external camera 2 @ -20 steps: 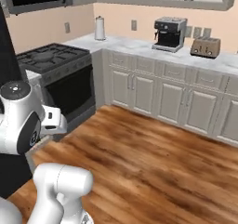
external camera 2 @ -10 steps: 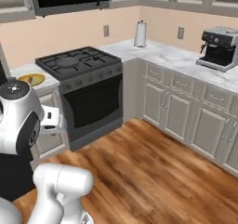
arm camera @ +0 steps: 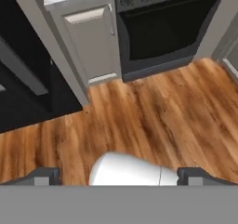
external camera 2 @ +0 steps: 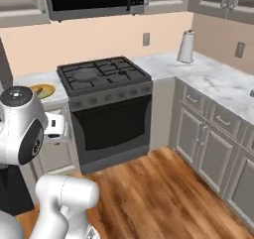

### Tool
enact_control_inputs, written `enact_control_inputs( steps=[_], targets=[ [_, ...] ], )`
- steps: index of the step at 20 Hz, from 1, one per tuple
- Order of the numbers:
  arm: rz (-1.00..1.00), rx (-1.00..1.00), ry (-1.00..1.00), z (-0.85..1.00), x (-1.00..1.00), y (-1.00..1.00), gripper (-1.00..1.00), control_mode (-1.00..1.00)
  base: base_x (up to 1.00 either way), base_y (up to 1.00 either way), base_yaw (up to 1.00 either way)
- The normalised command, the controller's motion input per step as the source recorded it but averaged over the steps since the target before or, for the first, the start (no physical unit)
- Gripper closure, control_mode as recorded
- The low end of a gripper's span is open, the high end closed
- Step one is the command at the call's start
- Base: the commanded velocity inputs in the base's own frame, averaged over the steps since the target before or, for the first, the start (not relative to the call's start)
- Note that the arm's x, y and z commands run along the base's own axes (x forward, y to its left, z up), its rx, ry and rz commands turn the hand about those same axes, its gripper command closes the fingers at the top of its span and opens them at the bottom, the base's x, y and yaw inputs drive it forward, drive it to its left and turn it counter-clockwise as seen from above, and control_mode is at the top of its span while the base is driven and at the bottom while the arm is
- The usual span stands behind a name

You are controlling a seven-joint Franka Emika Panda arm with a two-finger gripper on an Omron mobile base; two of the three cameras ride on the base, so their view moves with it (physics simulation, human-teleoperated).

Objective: Place the cold items (apple and kiwi) from the fridge in one tupperware on the dining counter. Place the warm items (hot dog and kebab skewer) in the stove area in another tupperware.

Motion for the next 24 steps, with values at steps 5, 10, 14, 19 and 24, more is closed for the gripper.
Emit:
enact_control_inputs(
  steps=[5, 10, 14, 19, 24],
  targets=[
    [0.00, 0.00, 0.00, 0.00, 0.00, 0.00, -1.00, 1.00, 1.00, -0.13, 0.46],
    [0.00, 0.00, 0.00, 0.00, 0.00, 0.00, -1.00, 1.00, 1.00, -0.04, 0.44],
    [0.00, 0.00, 0.00, 0.00, 0.00, 0.00, -1.00, 1.00, 1.00, -0.14, 0.50],
    [0.00, 0.00, 0.00, 0.00, 0.00, 0.00, -1.00, 1.00, 1.00, -0.18, 0.48],
    [0.00, 0.00, 0.00, 0.00, 0.00, 0.00, -1.00, 1.00, 1.00, -0.11, 0.31]
  ],
)
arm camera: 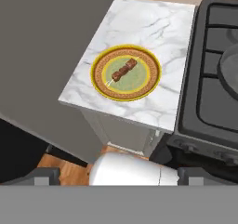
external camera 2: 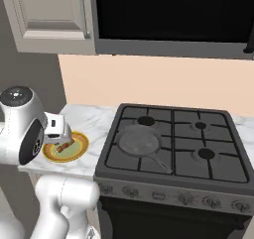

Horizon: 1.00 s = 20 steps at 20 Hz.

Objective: Place the cold items (apple and kiwi) from the fridge in one tupperware on the dining counter. Place the warm items (hot dog and kebab skewer) in the stove area in another tupperware.

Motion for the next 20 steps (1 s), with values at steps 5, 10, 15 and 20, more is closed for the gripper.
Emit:
enact_control_inputs(
  steps=[5, 10, 15, 20],
  targets=[
    [-0.11, 0.00, 0.09, -0.12, 0.58, 0.21, -1.00, -1.00, 0.40, 0.00, 0.00],
    [-0.42, -0.01, 0.24, -0.60, 0.55, 0.65, -1.00, -1.00, 0.00, 0.00, 0.00],
    [-0.35, 0.00, 0.33, -0.80, 0.47, 0.43, -1.00, -1.00, 0.00, 0.00, 0.00],
    [-0.23, 0.01, 0.26, -0.56, 0.55, 0.05, -1.00, -1.00, 0.00, 0.00, 0.00]
  ],
)
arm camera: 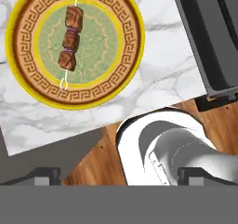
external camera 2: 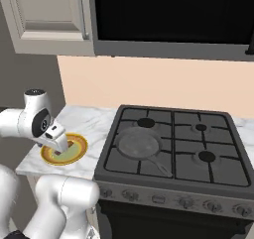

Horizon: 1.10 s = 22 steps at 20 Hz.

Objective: Place the cold items (apple and kiwi) from the fridge in one tupperware on the dining counter. Place the warm items (hot dog and kebab skewer) in the stove area in another tupperware.

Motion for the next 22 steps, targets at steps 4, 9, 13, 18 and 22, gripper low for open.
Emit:
enact_control_inputs(
  steps=[4, 9, 13, 18, 22],
  targets=[
    [-0.21, 0.00, 0.06, -0.39, 0.65, 0.06, -1.00, -1.00, 0.00, 0.00, 0.00],
    [-0.11, 0.00, 0.04, -0.37, 0.71, 0.22, -1.00, -1.00, 0.00, 0.00, 0.00],
    [-0.03, 0.00, 0.13, -0.46, 0.61, 0.11, -1.00, -1.00, 0.00, 0.00, 0.00],
    [0.00, 0.00, 0.10, -0.43, 0.59, 0.03, -1.00, -1.00, 0.00, 0.00, 0.00],
    [0.00, 0.00, 0.10, -0.41, 0.61, 0.23, -1.00, -1.00, 0.00, 0.00, 0.00]
  ],
)
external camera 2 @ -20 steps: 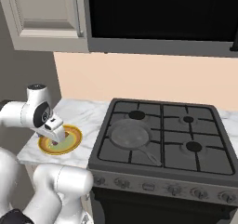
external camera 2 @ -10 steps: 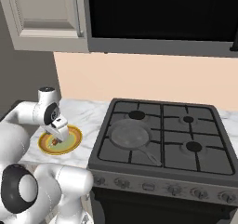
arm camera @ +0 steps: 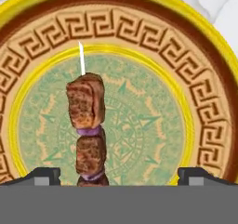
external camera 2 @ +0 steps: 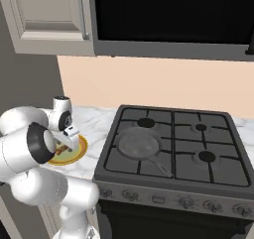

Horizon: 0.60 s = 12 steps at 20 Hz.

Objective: Place the cold items (apple and kiwi) from the fridge in one tupperware on the dining counter. Place the warm items (hot dog and kebab skewer) in the stove area in another tupperware.

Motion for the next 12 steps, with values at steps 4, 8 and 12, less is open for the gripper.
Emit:
enact_control_inputs(
  steps=[4, 8, 12],
  targets=[
    [0.00, 0.00, 0.11, -0.42, 0.51, 0.25, -1.00, -1.00, 0.00, 0.00, 0.00],
    [0.00, 0.00, 0.12, -0.43, 0.43, 0.19, -1.00, -1.00, 0.00, 0.00, 0.00],
    [0.00, 0.00, 0.00, -0.21, -0.05, 0.00, 1.00, -1.00, 0.00, 0.00, 0.00]
  ],
)
